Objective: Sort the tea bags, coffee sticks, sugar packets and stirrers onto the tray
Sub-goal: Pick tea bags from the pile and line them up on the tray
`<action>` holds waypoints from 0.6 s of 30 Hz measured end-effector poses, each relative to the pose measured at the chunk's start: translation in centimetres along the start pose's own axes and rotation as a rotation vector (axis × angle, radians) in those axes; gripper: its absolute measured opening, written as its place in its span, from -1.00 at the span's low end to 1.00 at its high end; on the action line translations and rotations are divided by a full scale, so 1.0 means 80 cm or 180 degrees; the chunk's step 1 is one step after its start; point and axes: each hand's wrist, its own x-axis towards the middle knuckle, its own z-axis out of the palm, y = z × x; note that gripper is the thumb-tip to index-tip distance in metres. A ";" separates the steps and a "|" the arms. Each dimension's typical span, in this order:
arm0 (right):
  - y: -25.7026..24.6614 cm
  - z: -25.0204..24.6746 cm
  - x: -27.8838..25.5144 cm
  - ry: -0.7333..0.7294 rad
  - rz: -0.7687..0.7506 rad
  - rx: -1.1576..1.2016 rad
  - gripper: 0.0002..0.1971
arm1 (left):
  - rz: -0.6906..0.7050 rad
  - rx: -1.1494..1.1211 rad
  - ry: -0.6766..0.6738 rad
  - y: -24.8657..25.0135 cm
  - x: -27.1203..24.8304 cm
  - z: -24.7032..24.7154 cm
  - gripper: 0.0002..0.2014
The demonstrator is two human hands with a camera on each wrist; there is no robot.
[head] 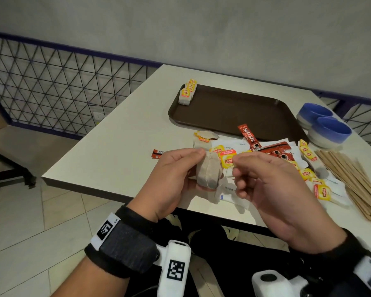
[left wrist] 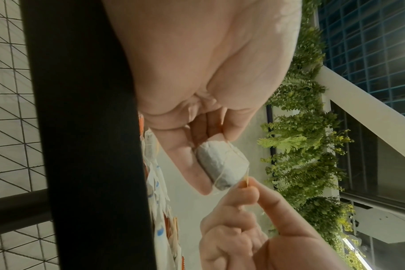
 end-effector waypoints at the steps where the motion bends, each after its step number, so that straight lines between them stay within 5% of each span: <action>1: -0.001 0.002 -0.001 -0.0032 -0.0016 0.0036 -0.85 | -0.0001 0.0012 0.0004 0.000 0.000 0.000 -0.69; 13: -0.012 0.010 -0.001 0.0046 -0.0361 -0.0518 -0.86 | 0.0055 0.0437 -0.0200 -0.001 -0.005 0.000 -0.68; 18: -0.023 0.006 -0.001 -0.0310 -0.0305 -0.0739 -0.82 | 0.0154 0.0664 -0.0292 -0.004 -0.005 -0.001 -0.71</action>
